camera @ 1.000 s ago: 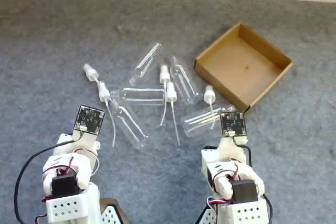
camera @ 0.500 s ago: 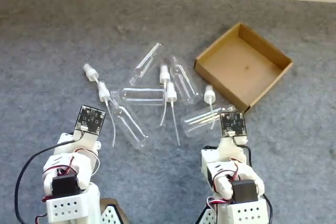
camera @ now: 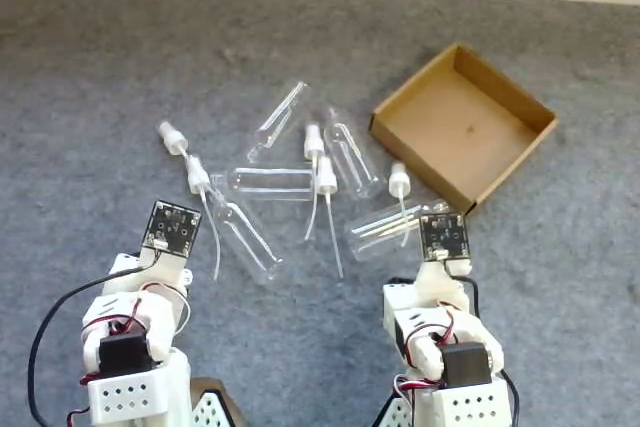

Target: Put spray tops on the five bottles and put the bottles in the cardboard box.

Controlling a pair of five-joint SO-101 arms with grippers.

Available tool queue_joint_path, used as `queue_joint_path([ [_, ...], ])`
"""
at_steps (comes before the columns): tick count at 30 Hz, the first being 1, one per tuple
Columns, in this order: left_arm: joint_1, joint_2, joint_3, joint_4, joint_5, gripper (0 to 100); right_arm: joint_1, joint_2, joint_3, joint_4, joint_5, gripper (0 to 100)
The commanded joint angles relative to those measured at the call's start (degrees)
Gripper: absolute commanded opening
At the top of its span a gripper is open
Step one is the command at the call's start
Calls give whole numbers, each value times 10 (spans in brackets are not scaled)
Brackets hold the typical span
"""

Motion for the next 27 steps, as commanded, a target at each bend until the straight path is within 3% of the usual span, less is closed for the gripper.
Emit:
queue_joint_path([
  [1, 12, 7, 13, -10, -8, 8, 13, -2, 22, -51, -2, 10],
  [7, 7, 3, 13, -11, -9, 8, 15, -2, -38, -112, 7, 10],
  [12, -9, 2, 13, -15, -10, 7, 14, -2, -81, -115, 185, 10],
  [14, -44, 2, 13, -15, -9, 7, 14, -1, -100, -116, 213, 11],
  [16, -69, 2, 13, -15, -8, 8, 14, 2, -131, -113, 222, 11],
  [22, -54, 2, 13, -12, -7, 8, 14, 15, -267, -98, 221, 20],
  [27, -54, 2, 13, -11, -7, 8, 12, 180, -402, -59, 221, 118],
])
